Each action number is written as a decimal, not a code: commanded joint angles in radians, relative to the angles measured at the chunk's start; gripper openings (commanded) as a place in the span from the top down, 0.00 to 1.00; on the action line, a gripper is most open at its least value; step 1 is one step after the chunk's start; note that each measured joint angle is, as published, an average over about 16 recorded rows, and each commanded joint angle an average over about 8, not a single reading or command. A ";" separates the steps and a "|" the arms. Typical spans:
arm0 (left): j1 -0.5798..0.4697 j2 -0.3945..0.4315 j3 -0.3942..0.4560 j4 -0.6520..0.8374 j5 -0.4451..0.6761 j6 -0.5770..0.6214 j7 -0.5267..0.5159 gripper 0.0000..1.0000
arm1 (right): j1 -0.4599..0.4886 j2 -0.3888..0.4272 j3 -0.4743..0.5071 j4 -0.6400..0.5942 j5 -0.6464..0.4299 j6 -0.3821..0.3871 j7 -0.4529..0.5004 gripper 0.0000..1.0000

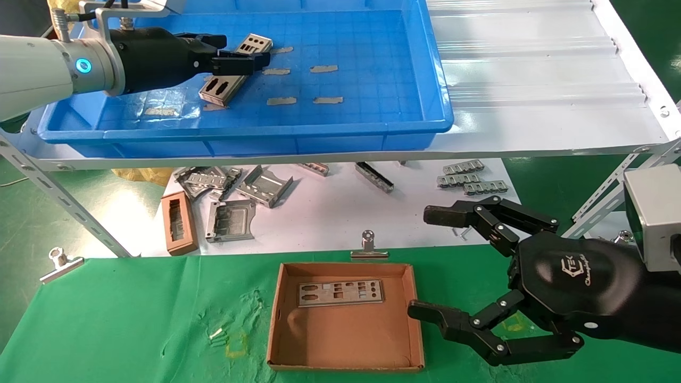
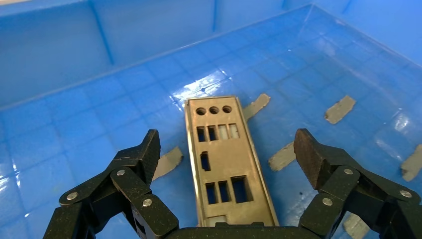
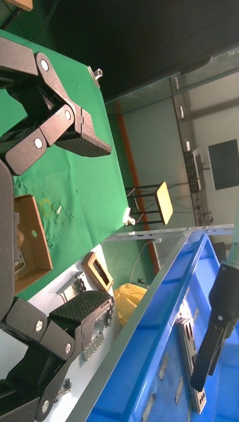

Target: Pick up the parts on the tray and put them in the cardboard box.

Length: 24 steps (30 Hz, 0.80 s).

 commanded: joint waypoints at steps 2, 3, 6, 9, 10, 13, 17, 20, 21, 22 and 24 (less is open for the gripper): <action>0.000 0.002 0.001 0.005 0.001 -0.006 -0.002 1.00 | 0.000 0.000 0.000 0.000 0.000 0.000 0.000 0.00; 0.000 0.003 0.001 0.006 0.001 -0.010 -0.001 1.00 | 0.000 0.000 0.000 0.000 0.000 0.000 0.000 0.00; 0.000 0.006 0.000 0.007 0.001 -0.021 0.000 1.00 | 0.000 0.000 0.000 0.000 0.000 0.000 0.000 0.00; 0.000 0.009 -0.001 0.007 -0.001 -0.030 0.002 1.00 | 0.000 0.000 0.000 0.000 0.000 0.000 0.000 0.00; 0.000 0.009 -0.001 0.007 -0.001 -0.033 0.002 1.00 | 0.000 0.000 0.000 0.000 0.000 0.000 0.000 0.00; 0.000 0.011 -0.001 0.008 -0.002 -0.038 0.003 1.00 | 0.000 0.000 0.000 0.000 0.000 0.000 0.000 0.00; 0.001 0.012 -0.001 0.009 -0.002 -0.038 0.003 1.00 | 0.000 0.000 0.000 0.000 0.000 0.000 0.000 0.00; 0.001 0.013 -0.001 0.010 -0.001 -0.035 0.003 1.00 | 0.000 0.000 0.000 0.000 0.000 0.000 0.000 0.00; 0.001 0.013 -0.001 0.010 -0.001 -0.034 0.003 1.00 | 0.000 0.000 0.000 0.000 0.000 0.000 0.000 0.00; 0.002 0.013 0.000 0.010 -0.001 -0.032 0.002 1.00 | 0.000 0.000 0.000 0.000 0.000 0.000 0.000 0.00; 0.002 0.012 0.000 0.010 0.000 -0.030 0.003 1.00 | 0.000 0.000 0.000 0.000 0.000 0.000 0.000 0.00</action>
